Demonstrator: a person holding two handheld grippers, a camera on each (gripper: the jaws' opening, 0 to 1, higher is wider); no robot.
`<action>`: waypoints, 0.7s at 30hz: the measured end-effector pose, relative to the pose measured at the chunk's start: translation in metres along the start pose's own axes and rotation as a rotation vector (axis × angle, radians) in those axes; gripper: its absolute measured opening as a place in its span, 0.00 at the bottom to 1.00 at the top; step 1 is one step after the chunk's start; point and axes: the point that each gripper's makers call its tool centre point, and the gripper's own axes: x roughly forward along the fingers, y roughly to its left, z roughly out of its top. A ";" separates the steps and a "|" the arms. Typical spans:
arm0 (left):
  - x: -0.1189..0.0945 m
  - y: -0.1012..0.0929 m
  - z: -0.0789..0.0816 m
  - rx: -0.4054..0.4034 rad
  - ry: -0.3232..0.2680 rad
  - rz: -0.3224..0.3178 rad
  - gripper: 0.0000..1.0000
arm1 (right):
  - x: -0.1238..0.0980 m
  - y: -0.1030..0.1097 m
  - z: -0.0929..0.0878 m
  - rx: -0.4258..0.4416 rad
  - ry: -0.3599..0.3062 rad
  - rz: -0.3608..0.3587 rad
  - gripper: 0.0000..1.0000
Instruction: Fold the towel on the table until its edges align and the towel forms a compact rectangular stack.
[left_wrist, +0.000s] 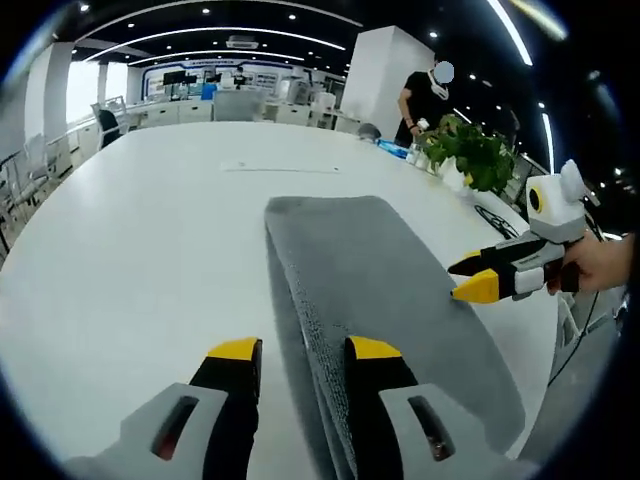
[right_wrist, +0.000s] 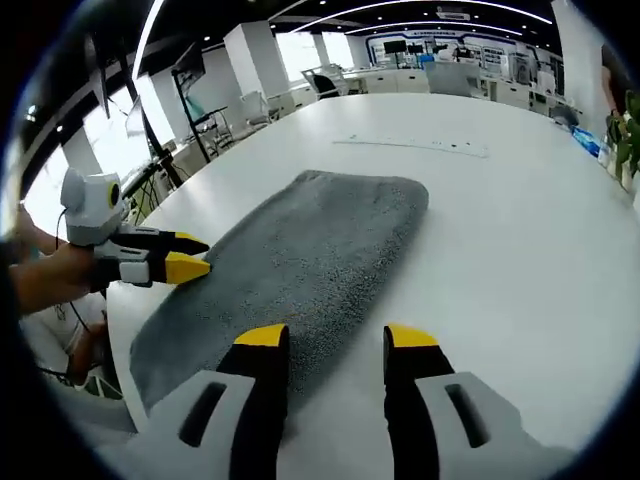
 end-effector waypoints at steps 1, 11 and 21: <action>0.001 -0.003 -0.002 0.002 0.007 -0.001 0.31 | 0.001 -0.001 -0.001 0.002 0.000 -0.002 0.36; 0.005 -0.001 -0.006 -0.036 0.006 0.000 0.26 | 0.004 0.002 -0.009 0.039 0.009 0.006 0.24; 0.004 -0.003 -0.006 -0.093 -0.018 0.015 0.24 | 0.009 0.009 -0.013 0.073 0.007 0.022 0.17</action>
